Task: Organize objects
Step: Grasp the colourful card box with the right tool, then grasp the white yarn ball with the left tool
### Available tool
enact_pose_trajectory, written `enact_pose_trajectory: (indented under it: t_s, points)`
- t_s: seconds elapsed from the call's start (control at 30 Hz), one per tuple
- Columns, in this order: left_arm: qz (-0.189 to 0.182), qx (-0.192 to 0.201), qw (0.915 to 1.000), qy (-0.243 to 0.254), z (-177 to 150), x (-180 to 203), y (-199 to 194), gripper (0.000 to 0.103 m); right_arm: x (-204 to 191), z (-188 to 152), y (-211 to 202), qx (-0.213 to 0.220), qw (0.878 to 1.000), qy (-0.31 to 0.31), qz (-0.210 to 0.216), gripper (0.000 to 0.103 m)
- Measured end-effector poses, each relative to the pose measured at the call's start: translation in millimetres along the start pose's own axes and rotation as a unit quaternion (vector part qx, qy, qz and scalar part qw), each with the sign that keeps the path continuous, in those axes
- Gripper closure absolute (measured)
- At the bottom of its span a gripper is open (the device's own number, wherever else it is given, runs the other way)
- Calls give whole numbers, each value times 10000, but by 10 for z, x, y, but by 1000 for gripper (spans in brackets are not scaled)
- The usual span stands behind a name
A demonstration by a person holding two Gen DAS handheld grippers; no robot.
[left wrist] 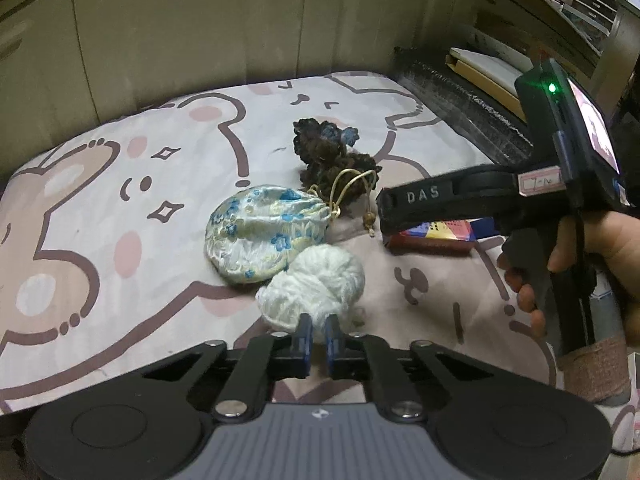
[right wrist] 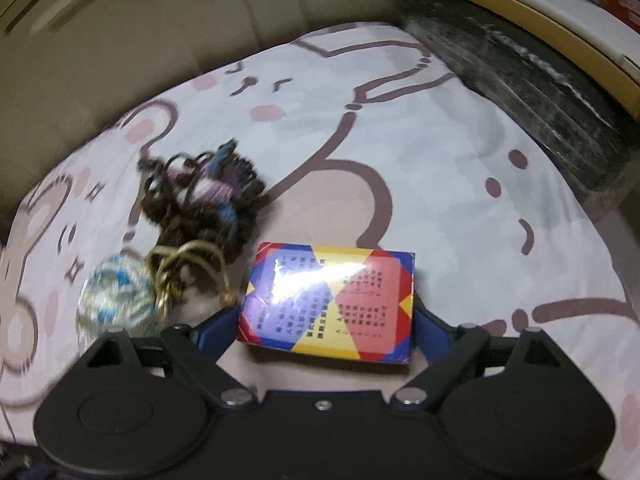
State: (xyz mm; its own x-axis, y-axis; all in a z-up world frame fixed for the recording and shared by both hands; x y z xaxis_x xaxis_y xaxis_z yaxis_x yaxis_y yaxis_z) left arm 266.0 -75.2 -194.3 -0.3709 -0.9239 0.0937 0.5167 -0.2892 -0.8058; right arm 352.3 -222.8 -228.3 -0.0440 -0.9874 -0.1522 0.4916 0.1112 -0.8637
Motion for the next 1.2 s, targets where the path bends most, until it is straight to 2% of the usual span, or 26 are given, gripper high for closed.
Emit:
enact_pose_trajectory:
  t_s: [0.13,0.2,0.27,0.33,0.43,0.63,0.73,0.8,0.87,1.07,1.2]
  points:
    - [59,161,9998,108,8,10,-119,100,-7,-88,-64,-217,9983,-516,160,10]
    - [67,285,9993,226,26,33,-150,91,-4,-141,-98,-318,9961,-788,238,10]
    - [122,419,9982,408,47,72,-149,49,9,-188,-137,-398,9935,-1027,297,10]
    - [193,555,9965,600,63,109,-123,34,29,-236,-180,-446,9904,-1267,337,10]
    - [232,490,9957,754,98,119,-5,33,61,-308,-235,-505,9848,-1601,433,10]
    - [235,357,9972,615,133,43,252,30,96,-466,-325,-774,9668,-2276,864,10]
    - [218,287,9981,502,156,24,350,30,117,-502,-353,-836,9628,-2394,936,10]
    - [206,236,9984,472,165,30,402,33,124,-503,-354,-862,9642,-2326,933,10]
    - [127,139,9988,458,163,47,439,50,125,-494,-350,-854,9667,-2236,901,10]
    - [81,-30,9989,468,131,83,384,58,115,-373,-332,-685,9837,-1467,776,8]
    - [62,-286,9993,221,62,34,278,59,62,-364,-248,-836,9852,-1397,543,8]
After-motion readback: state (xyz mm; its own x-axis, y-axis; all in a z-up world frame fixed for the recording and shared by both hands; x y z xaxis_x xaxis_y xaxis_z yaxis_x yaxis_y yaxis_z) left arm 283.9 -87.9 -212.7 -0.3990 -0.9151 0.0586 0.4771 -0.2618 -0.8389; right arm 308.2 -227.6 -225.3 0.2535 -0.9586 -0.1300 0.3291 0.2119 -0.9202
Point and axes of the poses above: each gripper's, at about its wrist camera, not at the fingertips, and y roughly the way its jaws point, x to its right, z to its top, the point moved 3 cm from there along y, roughly the way its jaws point
